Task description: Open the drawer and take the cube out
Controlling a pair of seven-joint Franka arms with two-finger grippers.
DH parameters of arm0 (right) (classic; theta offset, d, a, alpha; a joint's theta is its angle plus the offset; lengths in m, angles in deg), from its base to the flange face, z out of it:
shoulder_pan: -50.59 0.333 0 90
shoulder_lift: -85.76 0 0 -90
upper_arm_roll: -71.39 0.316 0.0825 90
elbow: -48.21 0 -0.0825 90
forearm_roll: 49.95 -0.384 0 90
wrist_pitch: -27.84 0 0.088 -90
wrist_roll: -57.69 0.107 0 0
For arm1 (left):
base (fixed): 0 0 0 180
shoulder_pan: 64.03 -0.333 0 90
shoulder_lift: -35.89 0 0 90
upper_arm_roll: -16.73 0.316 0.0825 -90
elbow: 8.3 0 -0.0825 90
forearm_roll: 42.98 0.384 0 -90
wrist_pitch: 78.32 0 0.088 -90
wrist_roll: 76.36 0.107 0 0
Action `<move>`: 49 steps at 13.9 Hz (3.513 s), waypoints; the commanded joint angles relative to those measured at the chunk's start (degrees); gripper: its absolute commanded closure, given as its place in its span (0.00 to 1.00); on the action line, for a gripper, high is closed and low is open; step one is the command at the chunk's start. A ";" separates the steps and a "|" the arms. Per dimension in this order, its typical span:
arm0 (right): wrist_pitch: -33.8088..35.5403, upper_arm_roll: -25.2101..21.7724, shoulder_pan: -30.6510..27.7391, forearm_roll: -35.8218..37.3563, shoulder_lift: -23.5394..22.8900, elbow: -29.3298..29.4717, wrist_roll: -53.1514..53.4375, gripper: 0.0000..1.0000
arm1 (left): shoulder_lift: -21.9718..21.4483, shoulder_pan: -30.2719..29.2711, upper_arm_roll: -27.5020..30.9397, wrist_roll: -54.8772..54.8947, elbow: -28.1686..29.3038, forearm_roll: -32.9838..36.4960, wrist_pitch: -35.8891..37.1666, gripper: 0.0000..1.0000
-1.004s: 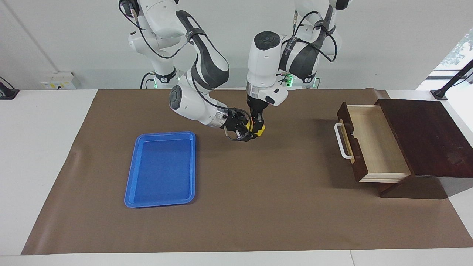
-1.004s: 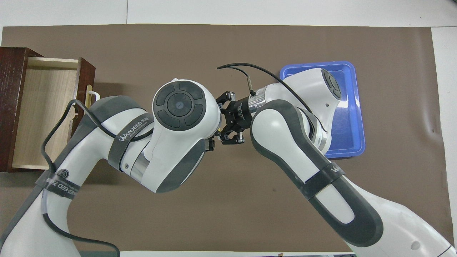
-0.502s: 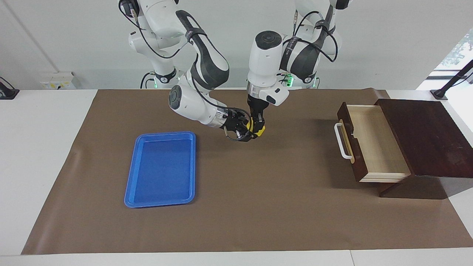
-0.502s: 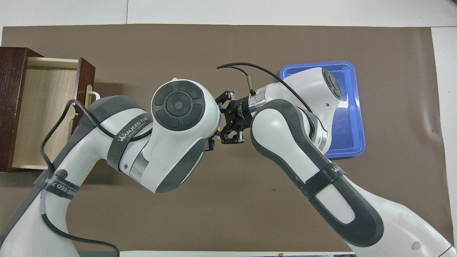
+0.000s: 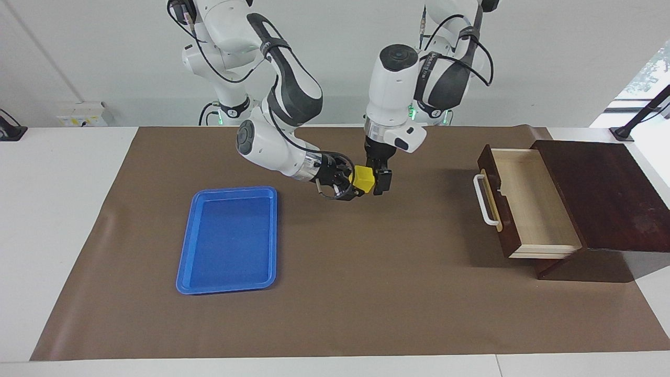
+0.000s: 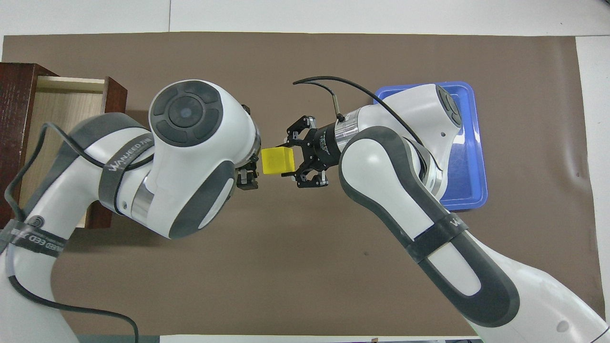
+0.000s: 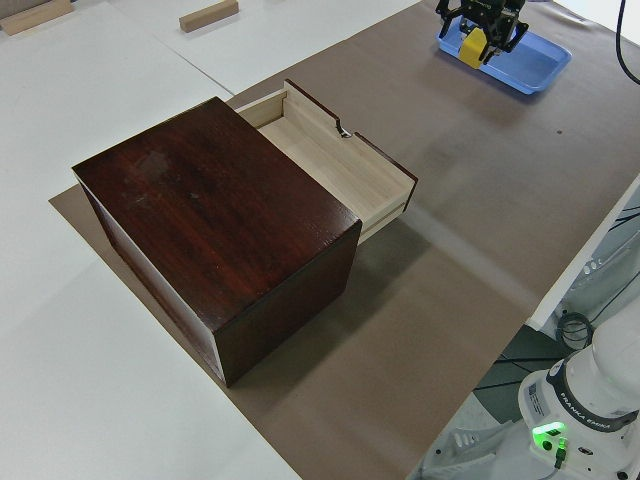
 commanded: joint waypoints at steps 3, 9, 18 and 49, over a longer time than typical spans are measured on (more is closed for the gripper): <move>4.89 0.27 -3.54 -1.59 -1.72 3.83 -0.09 1.00 | -3.09 -10.89 -0.15 11.11 7.69 5.76 -0.84 0.00; 15.78 0.10 -17.94 -1.07 -3.03 6.47 -3.07 1.00 | -4.67 -21.00 -0.15 22.89 17.27 11.68 -11.64 0.00; 18.70 -0.78 -26.84 4.45 -10.32 6.73 -10.90 1.00 | -4.14 -33.75 -0.24 36.87 17.36 13.09 -16.57 0.00; 17.30 -3.77 -31.85 9.04 -13.06 -2.23 -27.07 0.79 | -10.81 -32.36 -7.53 114.75 2.23 -1.15 25.44 0.00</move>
